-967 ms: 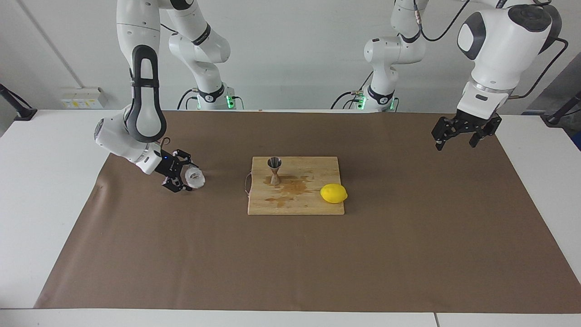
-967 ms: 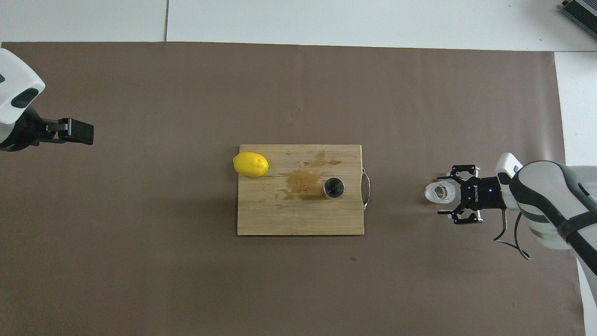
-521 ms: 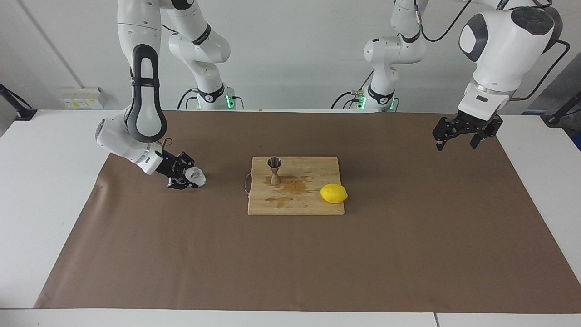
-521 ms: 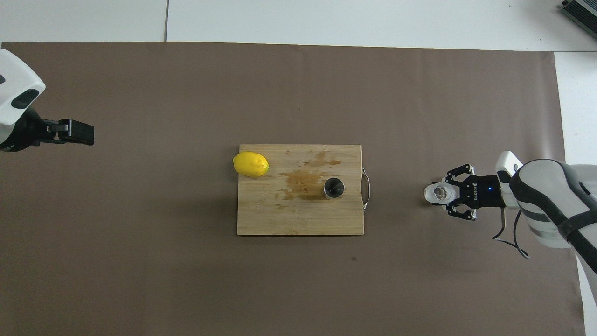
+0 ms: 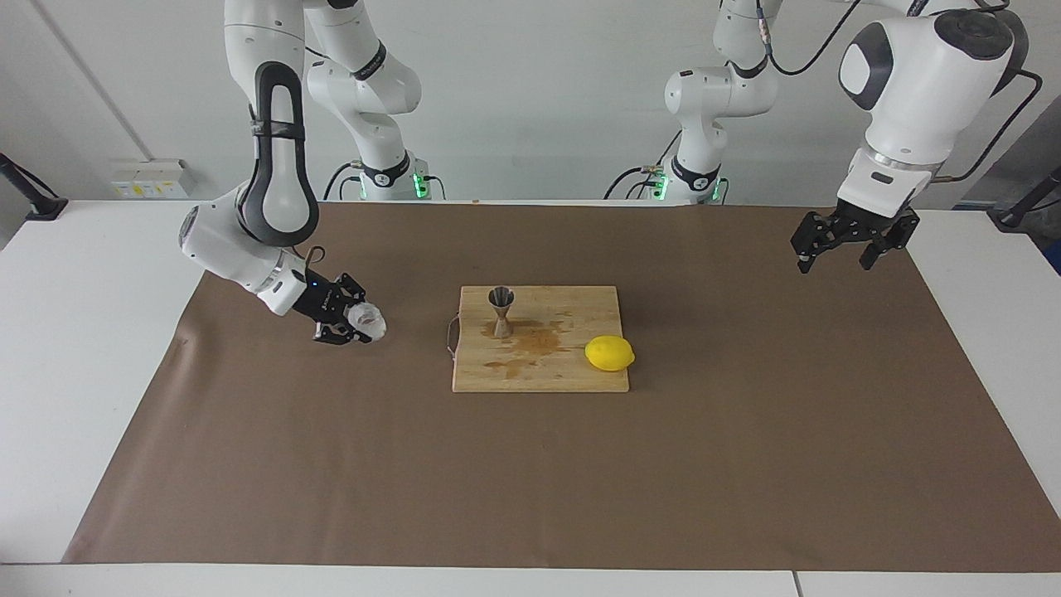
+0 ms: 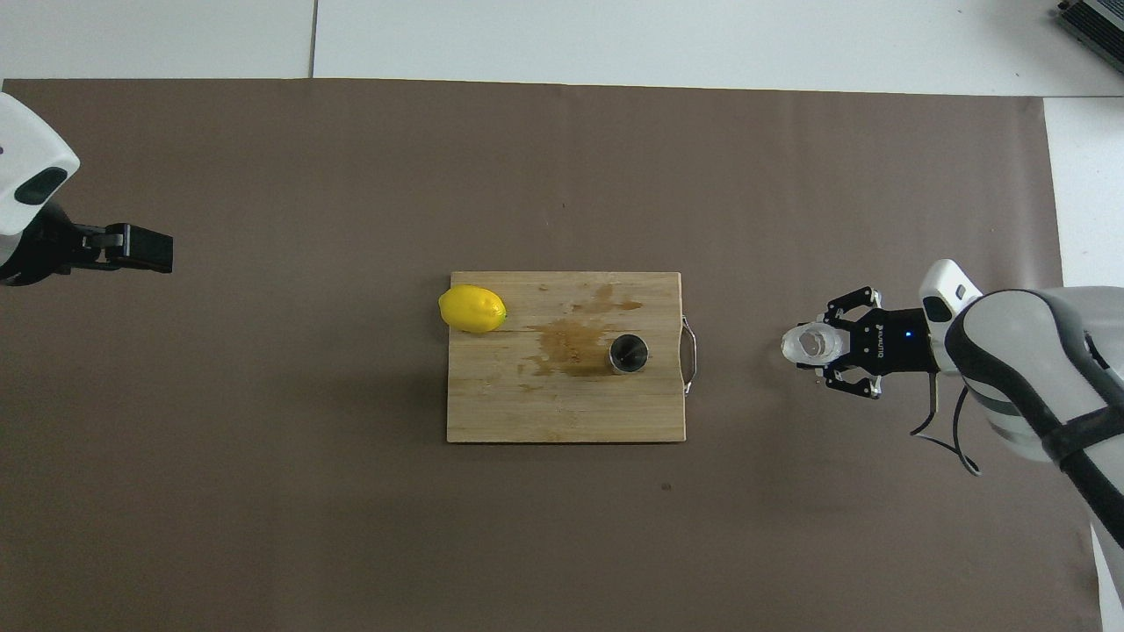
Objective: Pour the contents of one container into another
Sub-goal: 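Lift the white cup with the right gripper and move it over the metal cup, then tilt the white cup with the right gripper to pour into the metal cup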
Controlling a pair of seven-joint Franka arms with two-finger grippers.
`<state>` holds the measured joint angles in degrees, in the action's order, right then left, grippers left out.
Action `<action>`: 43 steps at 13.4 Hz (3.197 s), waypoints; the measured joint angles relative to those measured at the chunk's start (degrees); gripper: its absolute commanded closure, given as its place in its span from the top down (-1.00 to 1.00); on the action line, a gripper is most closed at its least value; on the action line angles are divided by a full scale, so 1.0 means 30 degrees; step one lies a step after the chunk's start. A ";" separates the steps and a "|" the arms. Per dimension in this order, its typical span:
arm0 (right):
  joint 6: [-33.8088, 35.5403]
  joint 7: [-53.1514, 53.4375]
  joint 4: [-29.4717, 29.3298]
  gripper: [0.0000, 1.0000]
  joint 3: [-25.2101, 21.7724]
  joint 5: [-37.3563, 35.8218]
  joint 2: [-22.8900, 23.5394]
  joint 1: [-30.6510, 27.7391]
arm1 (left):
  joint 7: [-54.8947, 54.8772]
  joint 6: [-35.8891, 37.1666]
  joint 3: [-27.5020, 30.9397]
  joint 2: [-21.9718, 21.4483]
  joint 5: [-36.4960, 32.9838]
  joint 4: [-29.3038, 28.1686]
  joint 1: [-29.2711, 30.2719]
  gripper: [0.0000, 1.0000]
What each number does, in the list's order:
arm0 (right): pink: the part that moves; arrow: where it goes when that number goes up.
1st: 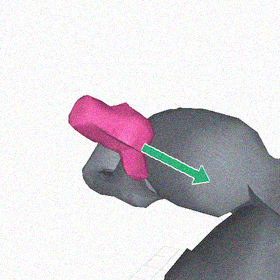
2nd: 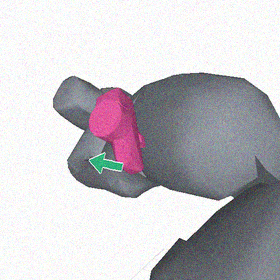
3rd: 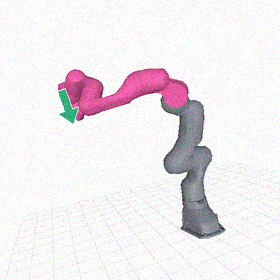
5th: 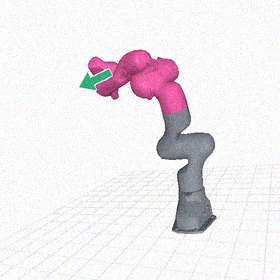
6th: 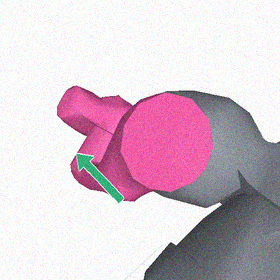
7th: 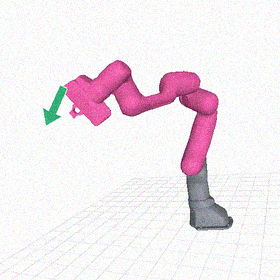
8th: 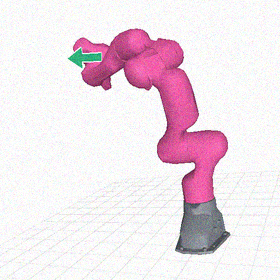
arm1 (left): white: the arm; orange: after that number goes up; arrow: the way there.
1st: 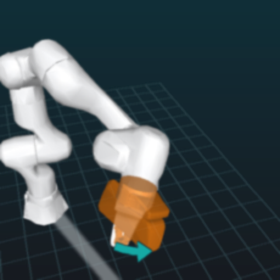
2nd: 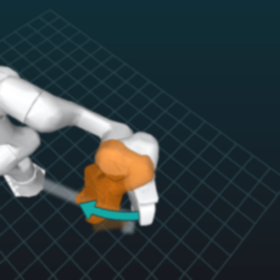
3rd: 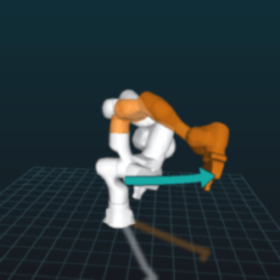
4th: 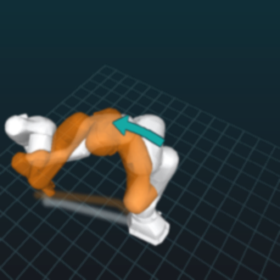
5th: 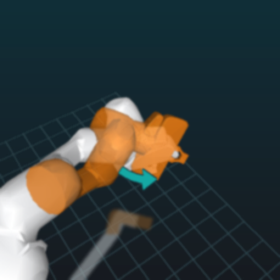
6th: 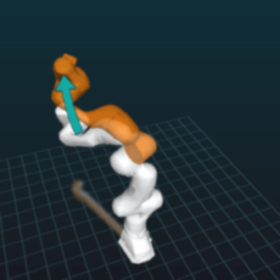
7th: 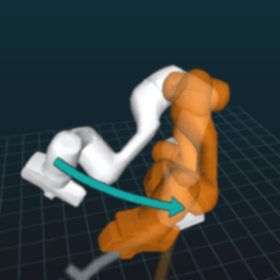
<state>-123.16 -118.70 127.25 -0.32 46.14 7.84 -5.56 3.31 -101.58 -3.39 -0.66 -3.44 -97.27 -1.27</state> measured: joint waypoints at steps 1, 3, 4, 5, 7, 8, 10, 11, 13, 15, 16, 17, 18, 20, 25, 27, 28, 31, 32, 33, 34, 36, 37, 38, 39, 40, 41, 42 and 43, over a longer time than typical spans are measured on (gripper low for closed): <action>-0.0004 0.0590 -0.0091 -1.00 0.0006 -0.0002 -0.0315 0.0493 | 0.0000 0.0056 0.0003 -0.0080 0.0000 0.0093 0.0004 1.00; -0.0014 0.2154 -0.0328 -1.00 0.0024 -0.0281 -0.0872 0.1519 | 0.0000 0.0665 0.0015 -0.0345 0.0000 0.0273 0.0005 1.00; -0.0032 0.3303 -0.0555 -1.00 0.0039 -0.0932 -0.1108 0.2101 | 0.0000 0.1167 0.0037 -0.0510 0.0000 0.0383 0.0007 1.00; -0.0048 0.4488 -0.0893 -1.00 0.0055 -0.1803 -0.1240 0.2621 | 0.0000 0.1488 0.0040 -0.0645 0.0006 0.0408 0.0007 1.00; -0.0064 0.7249 -0.1872 -1.00 0.0084 -0.3704 -0.1299 0.3841 | 0.0000 0.1943 0.0033 -0.0795 0.0273 0.0408 0.0005 1.00; -0.0068 0.8370 -0.2235 -1.00 0.0094 -0.4398 -0.1301 0.4389 | 0.0000 0.2119 0.0028 -0.0805 0.0471 0.0407 0.0004 1.00; -0.0083 1.0620 -0.2969 -1.00 0.0117 -0.6163 -0.1300 0.5520 | 0.0000 0.2366 0.0032 -0.0814 0.0775 0.0407 0.0004 1.00; -0.0085 1.1604 -0.3280 -1.00 0.0124 -0.7127 -0.1300 0.6038 | 0.0000 0.2370 0.0032 -0.0816 0.0823 0.0407 0.0004 1.00; -0.0066 1.3419 -0.3623 -1.00 0.0139 -0.8951 -0.1295 0.7164 | 0.0000 0.2373 0.0029 -0.0819 0.0871 0.0407 0.0004 1.00; -0.0056 1.4978 -0.3655 -1.00 0.0154 -1.0771 -0.1286 0.8143 | 0.0000 0.2397 0.0012 -0.0829 0.0884 0.0407 0.0002 1.00; -0.0056 1.5698 -0.3664 -1.00 0.0157 -1.1746 -0.1280 0.8627 | -0.0001 0.2419 0.0010 -0.0831 0.0886 0.0407 0.0002 1.00; -0.0056 1.6364 -0.3688 -1.00 0.0161 -1.2664 -0.1280 0.9104 | -0.0004 0.2429 0.0010 -0.0832 0.0886 0.0407 0.0002 1.00; -0.0055 1.6936 -0.3714 -1.00 0.0163 -1.3536 -0.1280 0.9557 | -0.0006 0.2429 0.0010 -0.0833 0.0886 0.0407 0.0019 1.00; -0.0046 1.7479 -0.3753 -1.00 0.0165 -1.4981 -0.1280 1.0215 | -0.0007 0.2429 0.0025 -0.0833 0.0886 0.0404 0.0167 1.00; 0.0313 1.7571 -0.4154 -1.00 0.0168 -1.8361 -0.1269 1.0966 | -0.0016 0.2430 0.0036 -0.0833 0.0886 0.0387 0.0311 1.00; 0.0622 1.7834 -0.4464 -1.00 0.0171 -1.9111 -0.1265 1.1247 | -0.0016 0.2431 0.0041 -0.0840 0.0887 0.0387 0.0313 1.00; 0.0654 1.7991 -0.4519 -1.00 0.0173 -1.9600 -0.1261 1.1415 | -0.0016 0.2432 0.0040 -0.0848 0.0887 0.0387 0.0312 1.00; 0.0914 1.8883 -0.4602 -1.00 0.0184 -2.1185 -0.1144 1.2183 | -0.0016 0.2459 0.0037 -0.0859 0.0888 0.0388 0.0311 1.00; 0.0925 1.9088 -0.4661 -1.00 0.0187 -2.1607 -0.1081 1.2364 | -0.0016 0.2472 0.0047 -0.0863 0.0888 0.0388 0.0313 1.00; 0.0936 1.9164 -0.4744 -1.00 0.0188 -2.2105 -0.1024 1.2528 | -0.0015 0.2480 0.0072 -0.0869 0.0888 0.0388 0.0318 1.00; 0.0943 1.9175 -0.4830 -1.00 0.0188 -2.2581 -0.0950 1.2624 | -0.0015 0.2490 0.0099 -0.0876 0.0888 0.0387 0.0324 1.00; 0.0946 1.9182 -0.4987 -1.00 0.0187 -2.3424 -0.0800 1.2717 | -0.0016 0.2510 0.0132 -0.0880 0.0888 0.0388 0.0327 1.00; 0.0946 1.9182 -0.5025 -1.00 0.0187 -2.3756 -0.0749 1.2757 | -0.0016 0.2518 0.0131 -0.0880 0.0888 0.0388 0.0327 1.00; 0.0946 1.9182 -0.5042 -1.00 0.0188 -2.4112 -0.0711 1.2838 | -0.0015 0.2521 0.0131 -0.0882 0.0888 0.0387 0.0327 1.00; 0.0946 1.9182 -0.5043 -1.00 0.0189 -2.4483 -0.0684 1.2973 | -0.0015 0.2525 0.0131 -0.0885 0.0888 0.0388 0.0327 1.00; 0.0956 1.9182 -0.5043 -1.00 0.0190 -2.4831 -0.0668 1.3115 | -0.0015 0.2528 0.0131 -0.0889 0.0888 0.0387 0.0327 1.00; 0.0995 1.9182 -0.5041 -1.00 0.0190 -2.5098 -0.0663 1.3225 | -0.0015 0.2529 0.0131 -0.0893 0.0888 0.0387 0.0327 1.00; 0.1050 1.9182 -0.5038 -1.00 0.0191 -2.5420 -0.0662 1.3293 | -0.0015 0.2529 0.0132 -0.0896 0.0888 0.0388 0.0327 1.00; 0.1098 1.9182 -0.5034 -1.00 0.0198 -2.5840 -0.0658 1.3336 | -0.0015 0.2529 0.0135 -0.0898 0.0888 0.0388 0.0333 1.00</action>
<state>-119.87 -61.15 112.15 0.28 -31.38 5.86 34.45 3.27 -93.99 -2.99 -3.35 -0.78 -96.11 -0.28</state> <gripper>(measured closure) 0.493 0.000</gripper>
